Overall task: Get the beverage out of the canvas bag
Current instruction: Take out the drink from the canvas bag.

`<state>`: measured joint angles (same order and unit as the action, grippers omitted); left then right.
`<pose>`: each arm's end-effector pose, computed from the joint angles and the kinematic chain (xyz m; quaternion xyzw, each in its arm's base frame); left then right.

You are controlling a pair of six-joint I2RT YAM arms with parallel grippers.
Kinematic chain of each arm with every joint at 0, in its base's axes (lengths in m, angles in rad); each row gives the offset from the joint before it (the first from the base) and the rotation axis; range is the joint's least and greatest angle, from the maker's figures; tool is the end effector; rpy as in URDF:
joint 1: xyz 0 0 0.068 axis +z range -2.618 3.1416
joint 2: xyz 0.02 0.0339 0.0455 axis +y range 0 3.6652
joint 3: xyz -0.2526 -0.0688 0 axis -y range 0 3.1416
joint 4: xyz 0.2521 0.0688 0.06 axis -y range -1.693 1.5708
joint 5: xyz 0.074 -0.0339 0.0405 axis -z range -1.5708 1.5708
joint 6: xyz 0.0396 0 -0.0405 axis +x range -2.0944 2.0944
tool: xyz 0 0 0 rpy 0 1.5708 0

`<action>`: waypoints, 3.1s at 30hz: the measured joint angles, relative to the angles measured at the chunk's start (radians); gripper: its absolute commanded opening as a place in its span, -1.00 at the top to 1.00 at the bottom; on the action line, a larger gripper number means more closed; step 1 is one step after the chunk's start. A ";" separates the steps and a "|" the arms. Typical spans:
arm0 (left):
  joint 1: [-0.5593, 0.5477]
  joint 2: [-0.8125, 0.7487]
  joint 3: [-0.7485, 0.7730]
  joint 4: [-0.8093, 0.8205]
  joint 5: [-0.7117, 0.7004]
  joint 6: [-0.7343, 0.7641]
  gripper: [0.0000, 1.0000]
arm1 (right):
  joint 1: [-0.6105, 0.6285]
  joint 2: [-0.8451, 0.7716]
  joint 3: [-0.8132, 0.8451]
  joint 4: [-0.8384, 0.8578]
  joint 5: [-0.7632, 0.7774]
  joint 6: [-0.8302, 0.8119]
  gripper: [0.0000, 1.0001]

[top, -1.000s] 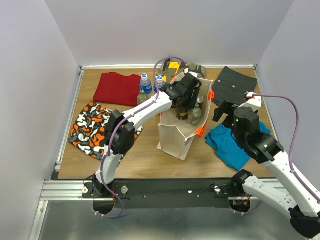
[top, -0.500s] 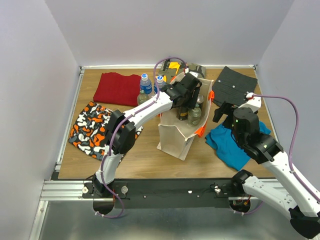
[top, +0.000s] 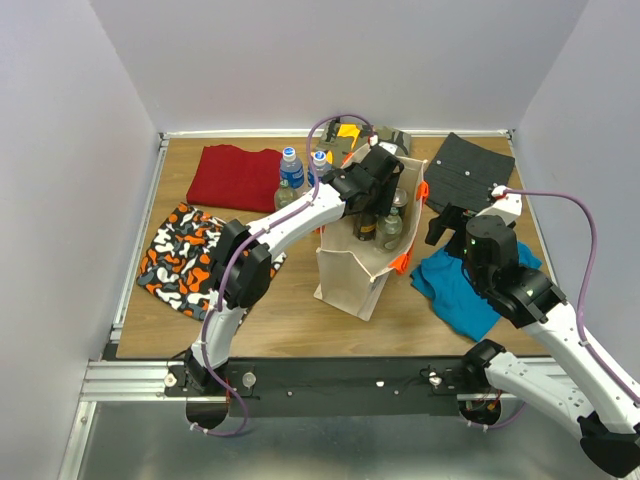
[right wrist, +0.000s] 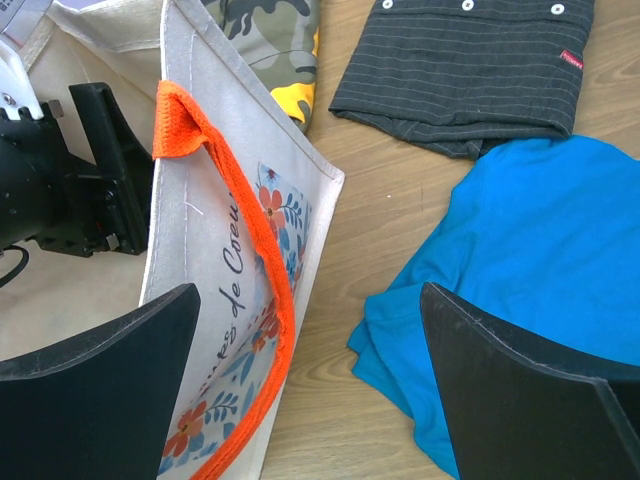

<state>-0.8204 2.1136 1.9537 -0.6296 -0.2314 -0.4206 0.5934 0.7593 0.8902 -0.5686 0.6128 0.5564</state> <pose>0.3395 -0.3509 0.2690 0.1393 0.9089 -0.1331 0.3698 0.1580 0.0791 0.3347 0.1470 0.8073 0.0647 0.5678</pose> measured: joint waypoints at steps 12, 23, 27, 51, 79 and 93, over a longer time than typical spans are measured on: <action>0.000 0.005 -0.011 0.000 0.000 -0.003 -0.51 | 0.000 0.000 -0.007 0.005 0.000 0.000 -1.00; 0.000 0.008 -0.012 0.000 0.000 -0.002 0.17 | 0.000 0.000 -0.007 0.007 0.000 0.000 -1.00; 0.000 0.008 -0.012 0.000 0.000 -0.003 0.75 | 0.000 0.001 -0.009 0.008 0.000 0.000 -1.00; -0.012 -0.022 -0.015 -0.069 -0.005 0.007 1.00 | 0.000 -0.003 -0.011 0.021 -0.006 0.000 -1.00; -0.097 -0.274 0.011 -0.250 -0.044 0.011 1.00 | 0.000 -0.032 -0.016 -0.011 -0.188 0.000 -1.00; -0.105 -0.428 -0.045 -0.251 -0.044 -0.010 1.00 | 0.000 -0.056 -0.016 -0.071 -0.241 0.025 -1.00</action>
<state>-0.9253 1.6855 1.9083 -0.8810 -0.2756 -0.4305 0.5934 0.7033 0.8745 -0.6392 0.3714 0.5812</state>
